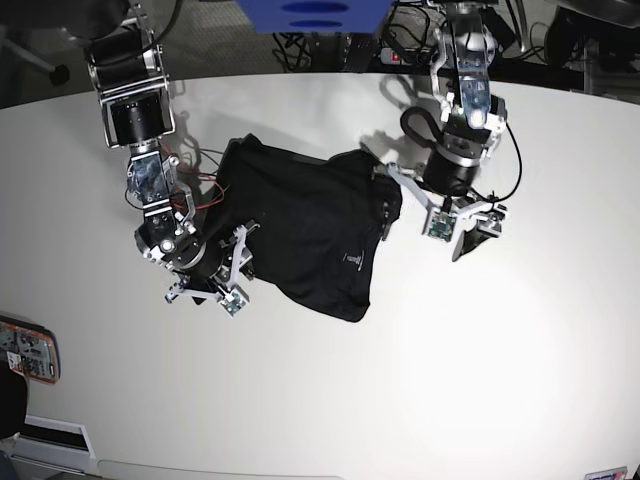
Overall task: Fold the T-shirt properly
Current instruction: 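Lift and shake the shirt bundle with both grippers, then lower it flat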
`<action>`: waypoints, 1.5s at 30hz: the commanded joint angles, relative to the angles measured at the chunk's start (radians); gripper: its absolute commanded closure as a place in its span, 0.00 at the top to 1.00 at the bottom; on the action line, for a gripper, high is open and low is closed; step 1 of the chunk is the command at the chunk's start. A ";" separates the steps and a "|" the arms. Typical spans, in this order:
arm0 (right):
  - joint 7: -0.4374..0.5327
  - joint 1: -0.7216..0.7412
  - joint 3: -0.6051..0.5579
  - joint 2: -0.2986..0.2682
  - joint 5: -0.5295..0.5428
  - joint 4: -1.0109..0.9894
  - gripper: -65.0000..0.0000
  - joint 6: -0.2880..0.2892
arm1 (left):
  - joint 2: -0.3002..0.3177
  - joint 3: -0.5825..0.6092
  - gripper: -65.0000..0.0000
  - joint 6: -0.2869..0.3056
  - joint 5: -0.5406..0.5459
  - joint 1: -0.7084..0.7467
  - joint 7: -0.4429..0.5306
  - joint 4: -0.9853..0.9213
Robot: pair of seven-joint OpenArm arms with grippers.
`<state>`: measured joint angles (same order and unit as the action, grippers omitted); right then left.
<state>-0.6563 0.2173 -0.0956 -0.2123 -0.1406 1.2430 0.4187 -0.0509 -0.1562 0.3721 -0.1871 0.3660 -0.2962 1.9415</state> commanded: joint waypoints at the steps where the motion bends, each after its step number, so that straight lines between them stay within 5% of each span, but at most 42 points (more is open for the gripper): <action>1: -0.015 0.018 0.017 -0.012 -0.023 0.031 0.42 -0.007 | 0.004 0.014 1.00 -0.008 0.007 0.021 0.027 0.052; 16: -0.090 0.026 0.110 -0.016 -0.023 0.168 0.42 -0.004 | 0.023 0.226 1.00 -0.011 -0.002 0.097 0.025 -0.173; 21: -0.086 0.024 0.110 -0.020 -0.023 0.139 0.42 -0.004 | 0.038 0.220 1.00 -0.011 -0.002 0.078 0.025 -0.235; 29: -0.086 0.012 0.101 -0.108 -0.024 0.145 0.42 -0.002 | 0.058 0.220 1.00 -0.011 -0.002 0.051 0.025 -0.253; 45: -0.084 -0.215 0.101 -0.106 -0.024 0.364 0.42 -0.002 | 0.072 0.148 1.00 -0.011 -0.002 -0.107 0.025 -0.388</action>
<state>-0.7601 -0.0181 0.0006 -0.3096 -0.1673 1.5829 0.4175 0.0170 -0.0036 0.3721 -0.1734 0.2634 -0.2596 1.5471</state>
